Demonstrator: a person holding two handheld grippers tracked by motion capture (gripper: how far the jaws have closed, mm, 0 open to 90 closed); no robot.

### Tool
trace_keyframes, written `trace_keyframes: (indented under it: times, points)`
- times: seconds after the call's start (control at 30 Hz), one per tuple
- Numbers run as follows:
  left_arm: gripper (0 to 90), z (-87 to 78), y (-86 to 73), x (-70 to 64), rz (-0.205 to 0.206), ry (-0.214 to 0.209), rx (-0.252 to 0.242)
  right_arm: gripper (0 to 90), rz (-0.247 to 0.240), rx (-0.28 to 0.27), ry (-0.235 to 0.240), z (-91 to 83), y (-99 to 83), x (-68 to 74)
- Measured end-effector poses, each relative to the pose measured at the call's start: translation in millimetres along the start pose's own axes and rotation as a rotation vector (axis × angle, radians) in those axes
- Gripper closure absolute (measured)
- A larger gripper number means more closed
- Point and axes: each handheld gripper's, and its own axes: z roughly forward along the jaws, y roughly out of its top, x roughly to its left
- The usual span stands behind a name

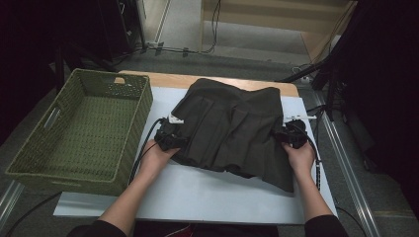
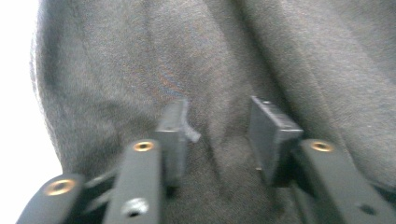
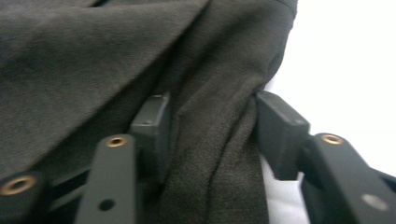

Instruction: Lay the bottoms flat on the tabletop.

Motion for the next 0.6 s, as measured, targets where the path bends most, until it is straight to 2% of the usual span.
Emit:
trace_keyframes:
  times: [0.07, 0.13, 0.17, 0.3, 0.37, 0.47, 0.53, 0.6]
  points:
    - [75.4, 0.1, -1.6, 0.0, -0.035, -0.031, -0.005, 60.6, 0.001, 0.000, 0.011, -0.3, 0.1, 1.2]
    - [78.8, -0.1, -1.9, 1.2, -0.042, -0.040, -0.005, 71.5, 0.025, 0.006, 0.024, -0.8, 0.7, 0.6]
    - [79.8, -0.1, -2.4, 2.5, -0.050, -0.051, -0.009, 73.7, 0.042, 0.011, 0.034, -0.8, 1.2, 0.4]
    - [85.6, -1.8, -2.3, 5.5, -0.092, -0.091, 0.010, 76.7, 0.064, 0.042, 0.041, -0.9, 6.6, -2.2]
    - [86.3, -3.0, -1.8, 3.4, -0.090, -0.107, 0.028, 77.3, 0.088, 0.062, 0.047, -0.9, 10.4, -6.5]
    - [86.5, -6.1, -1.6, -1.2, -0.091, -0.130, 0.064, 77.5, 0.091, 0.073, 0.043, -0.5, 13.6, -10.9]
    - [86.5, -10.7, -1.9, -4.0, -0.093, -0.150, 0.085, 77.8, 0.086, 0.069, 0.024, -0.9, 16.7, -13.1]
    - [86.6, -15.2, -3.3, -6.5, -0.103, -0.172, 0.077, 77.9, 0.096, 0.068, 0.023, -0.7, 18.9, -17.0]
